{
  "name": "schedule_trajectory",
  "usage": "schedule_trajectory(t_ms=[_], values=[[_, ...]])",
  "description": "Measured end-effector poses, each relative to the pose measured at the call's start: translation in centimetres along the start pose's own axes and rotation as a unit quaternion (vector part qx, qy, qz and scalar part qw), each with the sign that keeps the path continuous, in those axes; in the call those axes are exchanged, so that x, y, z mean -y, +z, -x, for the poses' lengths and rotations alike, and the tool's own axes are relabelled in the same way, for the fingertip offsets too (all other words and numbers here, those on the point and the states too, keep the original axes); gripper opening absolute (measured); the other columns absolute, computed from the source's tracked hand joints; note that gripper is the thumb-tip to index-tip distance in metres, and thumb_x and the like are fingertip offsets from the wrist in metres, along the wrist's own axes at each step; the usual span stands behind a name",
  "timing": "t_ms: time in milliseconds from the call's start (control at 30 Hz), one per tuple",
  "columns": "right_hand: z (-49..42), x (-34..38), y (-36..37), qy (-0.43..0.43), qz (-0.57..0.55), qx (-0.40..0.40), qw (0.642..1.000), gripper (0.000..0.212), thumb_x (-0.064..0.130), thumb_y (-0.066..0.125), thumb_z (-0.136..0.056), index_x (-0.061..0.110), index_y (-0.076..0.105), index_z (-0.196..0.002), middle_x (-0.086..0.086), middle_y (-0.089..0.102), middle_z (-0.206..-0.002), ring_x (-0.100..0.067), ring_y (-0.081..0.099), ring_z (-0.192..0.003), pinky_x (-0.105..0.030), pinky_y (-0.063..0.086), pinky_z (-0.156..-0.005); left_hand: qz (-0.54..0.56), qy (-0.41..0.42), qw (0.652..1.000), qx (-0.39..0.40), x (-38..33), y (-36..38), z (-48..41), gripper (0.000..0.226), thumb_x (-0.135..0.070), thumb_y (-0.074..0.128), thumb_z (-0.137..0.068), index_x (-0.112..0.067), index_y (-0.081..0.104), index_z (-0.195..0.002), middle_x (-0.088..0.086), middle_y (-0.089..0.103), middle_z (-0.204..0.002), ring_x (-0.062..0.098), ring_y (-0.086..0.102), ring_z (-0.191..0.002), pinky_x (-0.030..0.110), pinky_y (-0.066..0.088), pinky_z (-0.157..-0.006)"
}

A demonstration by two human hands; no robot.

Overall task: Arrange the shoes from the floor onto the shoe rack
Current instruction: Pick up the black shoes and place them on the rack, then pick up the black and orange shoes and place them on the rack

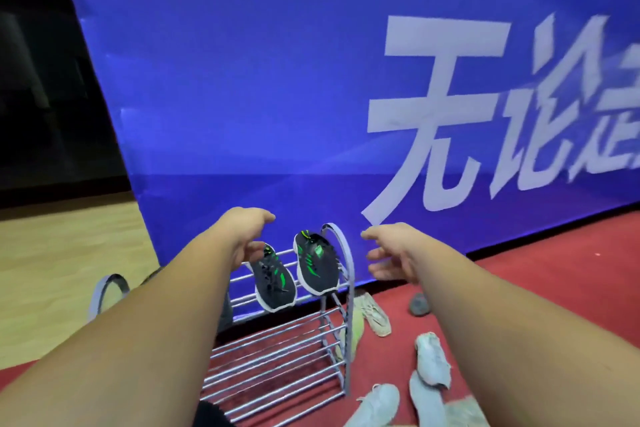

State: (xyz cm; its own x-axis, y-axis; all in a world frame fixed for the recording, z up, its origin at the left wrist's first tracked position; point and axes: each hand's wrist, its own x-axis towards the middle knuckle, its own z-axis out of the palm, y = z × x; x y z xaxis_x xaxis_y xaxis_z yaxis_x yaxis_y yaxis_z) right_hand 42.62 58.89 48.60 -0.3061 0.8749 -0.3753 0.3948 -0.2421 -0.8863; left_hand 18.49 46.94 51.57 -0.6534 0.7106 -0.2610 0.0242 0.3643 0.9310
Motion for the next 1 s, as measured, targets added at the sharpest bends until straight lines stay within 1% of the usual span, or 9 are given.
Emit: schedule_trajectory(t_ms=[67,167,300,333,400,467,567,733,1000], values=[[0.5,-1.5,-5.1,0.004,-0.016,-0.036,0.999,0.037,0.035,0.067,-0.096,0.014,0.056,-0.124,-0.015,0.066,-0.111,-0.031,0.07,-0.079,-0.04,0.064,-0.073,-0.014,0.02,0.999,0.036,-1.6,4.5,0.8,0.034,-0.027,0.064,-0.095,-0.013,0.056,-0.126,0.01,0.056,-0.113,0.029,0.061,-0.084,0.04,0.058,-0.075],[1.1,-4.7,-12.4,0.025,-0.035,-0.095,0.995,0.036,0.033,0.067,-0.095,0.014,0.057,-0.124,-0.017,0.067,-0.115,-0.029,0.066,-0.076,-0.039,0.062,-0.07,-0.034,0.041,0.994,0.095,-3.2,11.2,1.8,0.03,-0.023,0.06,-0.098,-0.011,0.059,-0.126,0.012,0.056,-0.113,0.027,0.049,-0.081,0.036,0.053,-0.067],[1.5,-8.4,-20.1,0.045,-0.063,-0.158,0.984,0.035,0.032,0.067,-0.094,0.013,0.058,-0.123,-0.015,0.066,-0.107,-0.03,0.065,-0.073,-0.042,0.063,-0.073,-0.067,0.062,0.987,0.135,-4.4,18.8,3.1,0.036,-0.027,0.064,-0.094,-0.012,0.06,-0.126,0.013,0.052,-0.129,0.027,0.062,-0.078,0.034,0.059,-0.062],[1.5,-9.1,-21.6,0.046,-0.067,-0.168,0.982,0.035,0.032,0.067,-0.094,0.013,0.059,-0.123,-0.014,0.066,-0.103,-0.03,0.064,-0.071,-0.041,0.063,-0.07,-0.084,0.068,0.984,0.145,-4.4,20.4,3.5,0.036,-0.027,0.064,-0.094,-0.012,0.061,-0.126,0.012,0.053,-0.126,0.026,0.063,-0.078,0.034,0.059,-0.063],[1.2,-10.2,-23.8,0.046,-0.064,-0.184,0.98,0.034,0.032,0.066,-0.094,0.013,0.06,-0.122,-0.014,0.064,-0.098,-0.028,0.062,-0.066,-0.037,0.061,-0.062,-0.127,0.082,0.975,0.164,-4.4,23.1,3.7,0.033,-0.026,0.063,-0.093,-0.009,0.061,-0.121,0.009,0.054,-0.101,0.024,0.054,-0.067,0.034,0.055,-0.063],[0.6,-11.2,-25.3,0.048,-0.052,-0.194,0.978,0.033,0.031,0.066,-0.095,0.012,0.059,-0.121,-0.014,0.062,-0.1,-0.028,0.06,-0.067,-0.035,0.058,-0.06,-0.193,0.112,0.959,0.173,-4.3,25.1,3.4,0.028,-0.024,0.064,-0.087,-0.005,0.061,-0.107,0.007,0.042,-0.077,0.023,0.036,-0.057,0.036,0.041,-0.06],[-1.3,-12.8,-26.6,0.061,-0.023,-0.202,0.977,0.03,0.028,0.066,-0.095,0.008,0.059,-0.117,-0.015,0.061,-0.1,-0.03,0.059,-0.072,-0.034,0.055,-0.061,-0.327,0.171,0.915,0.161,-3.9,27.5,2.8,0.018,-0.025,0.06,-0.083,-0.009,0.053,-0.08,0.009,0.045,-0.066,0.026,0.04,-0.055,0.034,0.041,-0.058],[-5.5,-15.9,-26.7,0.092,-0.014,-0.191,0.977,0.028,0.028,0.065,-0.096,0.007,0.059,-0.113,-0.014,0.06,-0.099,-0.031,0.06,-0.077,-0.033,0.055,-0.061,-0.411,0.204,0.872,0.172,-2.2,31.2,-0.5,0.014,-0.019,0.057,-0.089,-0.01,0.051,-0.08,0.01,0.047,-0.07,0.027,0.043,-0.065,0.035,0.042,-0.063],[-15.1,-21.4,-26.0,0.147,-0.039,-0.182,0.972,0.018,0.022,0.065,-0.096,0.006,0.056,-0.097,-0.013,0.055,-0.089,-0.026,0.052,-0.067,-0.029,0.048,-0.055,-0.419,0.167,0.868,0.206,3.6,38.2,-9.4,0.015,-0.015,0.058,-0.082,-0.013,0.045,-0.077,0.01,0.043,-0.07,0.022,0.039,-0.063,0.035,0.035,-0.06]])
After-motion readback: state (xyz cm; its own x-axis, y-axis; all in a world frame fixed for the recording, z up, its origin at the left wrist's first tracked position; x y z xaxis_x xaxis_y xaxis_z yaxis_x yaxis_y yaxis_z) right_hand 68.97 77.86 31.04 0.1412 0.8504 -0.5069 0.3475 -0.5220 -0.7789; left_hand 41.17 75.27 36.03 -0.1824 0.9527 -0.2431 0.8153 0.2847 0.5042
